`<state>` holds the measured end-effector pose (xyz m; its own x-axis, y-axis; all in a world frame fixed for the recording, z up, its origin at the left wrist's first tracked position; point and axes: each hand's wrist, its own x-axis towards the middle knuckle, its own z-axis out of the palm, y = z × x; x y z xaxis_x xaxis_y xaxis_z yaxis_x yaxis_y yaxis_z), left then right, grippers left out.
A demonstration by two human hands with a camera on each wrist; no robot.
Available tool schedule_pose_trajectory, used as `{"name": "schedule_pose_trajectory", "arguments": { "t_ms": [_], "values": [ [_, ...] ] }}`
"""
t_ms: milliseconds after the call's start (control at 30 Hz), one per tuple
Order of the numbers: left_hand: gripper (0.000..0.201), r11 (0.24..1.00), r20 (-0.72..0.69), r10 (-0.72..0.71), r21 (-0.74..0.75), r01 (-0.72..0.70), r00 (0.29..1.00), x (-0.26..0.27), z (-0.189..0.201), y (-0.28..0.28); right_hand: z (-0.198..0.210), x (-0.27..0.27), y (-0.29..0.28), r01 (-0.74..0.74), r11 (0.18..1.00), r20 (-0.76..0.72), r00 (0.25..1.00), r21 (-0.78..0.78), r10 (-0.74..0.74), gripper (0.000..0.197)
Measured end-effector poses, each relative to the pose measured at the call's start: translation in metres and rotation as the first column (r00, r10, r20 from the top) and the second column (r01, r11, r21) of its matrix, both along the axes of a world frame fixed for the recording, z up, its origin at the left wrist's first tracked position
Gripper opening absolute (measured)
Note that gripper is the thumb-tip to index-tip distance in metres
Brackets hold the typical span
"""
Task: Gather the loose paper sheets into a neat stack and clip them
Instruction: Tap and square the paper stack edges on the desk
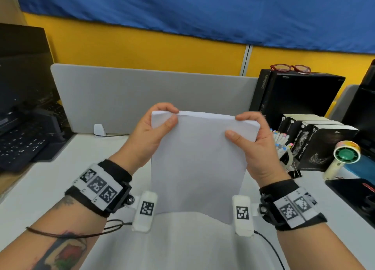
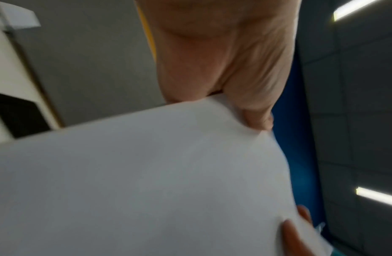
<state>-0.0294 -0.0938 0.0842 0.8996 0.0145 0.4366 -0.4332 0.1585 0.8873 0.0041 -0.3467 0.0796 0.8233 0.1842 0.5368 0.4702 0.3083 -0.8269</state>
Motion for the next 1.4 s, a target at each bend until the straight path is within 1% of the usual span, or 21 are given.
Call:
{"name": "schedule_pose_trajectory", "arguments": {
  "t_ms": [67,200,300,333,367,433,500,533,600,667,767,867,967,1033,1100,1167,1233,1300,1400],
  "values": [
    [0.015,1.0,-0.034,-0.007,-0.023,0.006,0.999,0.0,-0.007,-0.001,-0.007,0.0,0.002,0.0,1.0,-0.048,0.999,-0.003,0.0,0.033],
    [0.013,0.998,-0.024,-0.048,-0.051,0.047,0.999,0.003,0.0,0.004,0.003,0.003,0.001,-0.042,0.999,-0.039,0.998,0.017,0.042,0.026],
    [0.017,0.997,-0.026,-0.053,-0.053,0.051,0.998,0.006,-0.008,0.005,-0.004,0.005,0.001,-0.055,0.998,-0.048,0.997,0.024,0.056,0.029],
    [0.022,0.998,-0.034,-0.04,-0.049,0.038,0.999,0.006,-0.013,0.005,-0.009,0.006,0.001,-0.052,0.998,-0.056,0.997,0.02,0.053,0.033],
    [0.032,0.999,-0.04,-0.021,-0.046,0.02,0.999,0.007,-0.017,0.005,-0.013,0.006,0.001,-0.034,0.999,-0.058,0.998,0.015,0.035,0.041],
    [0.056,0.998,-0.058,0.017,-0.057,-0.02,0.998,0.009,-0.024,0.005,-0.019,0.005,0.002,0.036,0.999,-0.056,0.998,0.002,-0.036,0.058],
    [0.07,0.992,-0.097,0.098,-0.065,-0.105,0.99,0.009,-0.033,0.001,-0.028,0.003,0.009,0.147,0.989,-0.076,0.986,0.008,-0.146,0.062],
    [0.071,0.987,-0.118,0.136,-0.066,-0.144,0.984,0.009,-0.039,-0.002,-0.033,0.001,0.013,0.195,0.981,-0.093,0.977,0.013,-0.193,0.063],
    [0.063,0.982,-0.147,0.166,-0.062,-0.177,0.975,0.008,-0.048,-0.007,-0.041,-0.001,0.019,0.248,0.969,-0.134,0.96,-0.005,-0.247,0.066],
    [0.058,0.982,-0.155,0.178,-0.037,-0.185,0.972,0.009,-0.051,-0.008,-0.044,0.001,0.019,0.256,0.966,-0.16,0.953,-0.038,-0.259,0.063],
    [0.059,0.985,-0.163,0.169,0.004,-0.17,0.972,0.011,-0.052,-0.006,-0.046,0.005,0.012,0.201,0.979,-0.182,0.962,-0.043,-0.205,0.055],
    [0.061,0.987,-0.181,0.16,0.037,-0.156,0.97,0.013,-0.054,-0.002,-0.05,0.008,0.008,0.147,0.986,-0.193,0.968,-0.083,-0.161,0.058],
    [0.052,0.99,-0.239,0.112,0.111,-0.088,0.964,0.013,-0.064,0.005,-0.06,0.006,0.003,0.108,0.984,-0.237,0.961,-0.143,-0.14,0.051],
    [0.05,0.987,-0.306,0.089,0.156,-0.043,0.948,0.01,-0.077,0.008,-0.068,0.003,0.002,0.09,0.98,-0.262,0.956,-0.179,-0.136,0.047],
    [0.052,0.975,-0.39,0.065,0.222,0.026,0.918,0.006,-0.096,0.011,-0.077,-0.001,0.002,0.074,0.978,-0.292,0.947,-0.196,-0.13,0.046],
    [0.053,0.95,-0.467,0.051,0.295,0.101,0.883,0.004,-0.112,0.017,-0.08,-0.004,0.002,0.055,0.982,-0.32,0.941,-0.182,-0.112,0.044],
    [0.052,0.919,-0.519,0.069,0.365,0.148,0.852,0.003,-0.123,0.022,-0.079,-0.005,0.002,0.048,0.983,-0.329,0.939,-0.177,-0.105,0.042],
    [0.05,0.895,-0.531,0.094,0.415,0.162,0.842,0.001,-0.129,0.022,-0.079,-0.006,0.003,0.065,0.984,-0.332,0.936,-0.165,-0.118,0.041],
    [0.047,0.885,-0.504,0.13,0.447,0.129,0.854,-0.003,-0.133,0.015,-0.082,-0.004,0.005,0.117,0.982,-0.338,0.927,-0.15,-0.162,0.04]
  ]
}}
